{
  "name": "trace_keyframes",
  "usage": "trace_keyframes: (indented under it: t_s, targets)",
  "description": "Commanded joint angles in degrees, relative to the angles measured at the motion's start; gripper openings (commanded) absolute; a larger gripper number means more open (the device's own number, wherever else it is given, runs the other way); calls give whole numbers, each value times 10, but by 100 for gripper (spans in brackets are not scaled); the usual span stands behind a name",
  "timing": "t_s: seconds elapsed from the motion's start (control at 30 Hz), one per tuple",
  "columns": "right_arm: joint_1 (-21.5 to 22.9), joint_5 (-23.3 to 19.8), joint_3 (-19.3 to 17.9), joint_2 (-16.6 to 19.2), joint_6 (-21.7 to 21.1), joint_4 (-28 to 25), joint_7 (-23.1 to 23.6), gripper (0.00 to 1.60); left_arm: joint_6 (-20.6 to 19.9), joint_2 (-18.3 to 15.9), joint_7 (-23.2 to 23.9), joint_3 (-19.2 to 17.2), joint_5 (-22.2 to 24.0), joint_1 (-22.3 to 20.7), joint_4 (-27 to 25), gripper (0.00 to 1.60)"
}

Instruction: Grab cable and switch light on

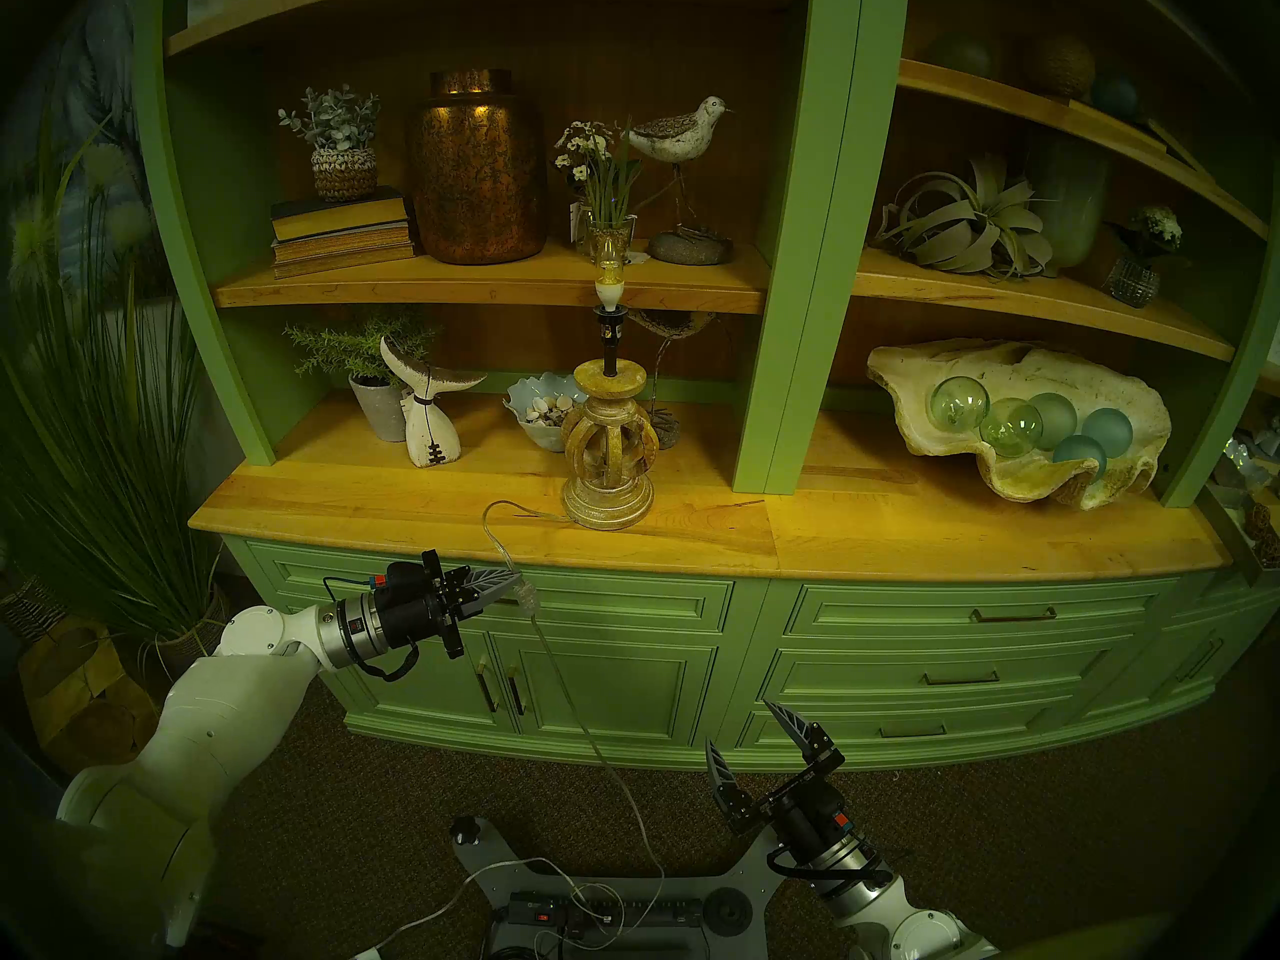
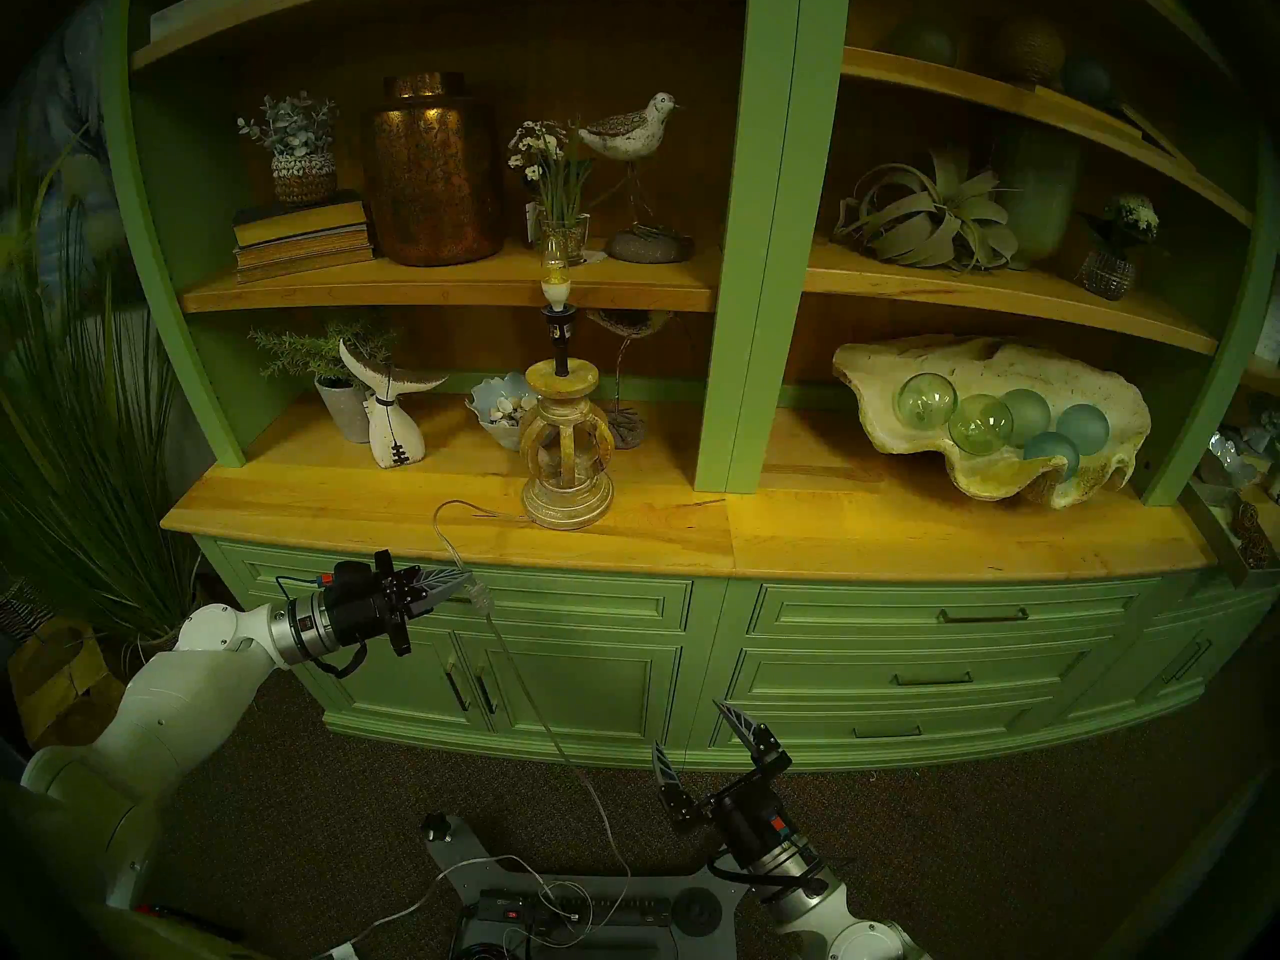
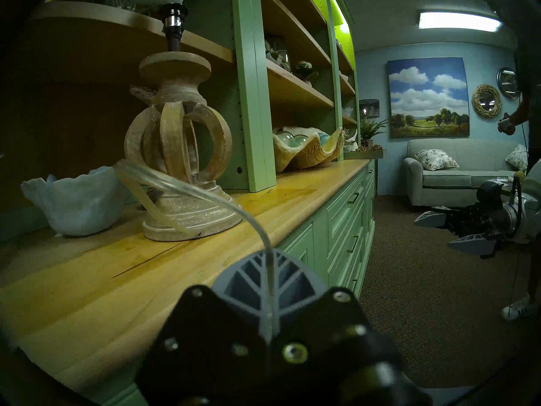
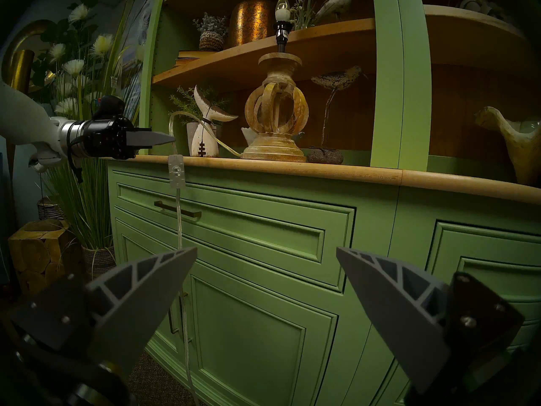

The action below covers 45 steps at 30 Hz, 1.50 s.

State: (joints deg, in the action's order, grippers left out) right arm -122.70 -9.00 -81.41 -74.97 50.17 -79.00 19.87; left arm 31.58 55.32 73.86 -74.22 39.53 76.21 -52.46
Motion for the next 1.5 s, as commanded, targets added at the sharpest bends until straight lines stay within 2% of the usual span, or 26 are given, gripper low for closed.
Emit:
trace_keyframes:
  t_s: [0.0,0.43,0.47,0.5,0.53,0.57,0.97,1.23,1.4,1.43,1.47]
  targets:
    - [3,0,0,1,5,-13,2,160,11,-34,58,12,45,-2,-65,0]
    - [2,0,-1,0,6,-14,4,160,24,-96,44,54,117,31,-137,0]
    - [2,0,-2,0,6,-14,4,160,25,-98,61,54,127,31,-135,0]
    - [2,0,-2,-1,6,-14,4,160,30,-105,24,63,132,39,-146,0]
    - [2,0,-2,-1,6,-14,4,160,30,-103,47,61,142,38,-142,0]
    - [2,0,-2,-1,6,-14,4,160,33,-107,33,69,144,41,-147,0]
    - [1,0,-3,-2,5,-15,6,160,62,-125,22,122,197,40,-149,0]
    - [1,0,-4,-2,5,-14,7,160,79,-137,-5,151,207,32,-153,0]
    - [1,0,-4,-3,5,-14,8,160,88,-144,-5,166,216,26,-152,0]
    - [1,0,-5,-3,5,-14,8,160,91,-148,-20,173,215,26,-156,0]
    - [1,0,-5,-3,5,-14,8,160,95,-149,-12,178,220,22,-153,0]
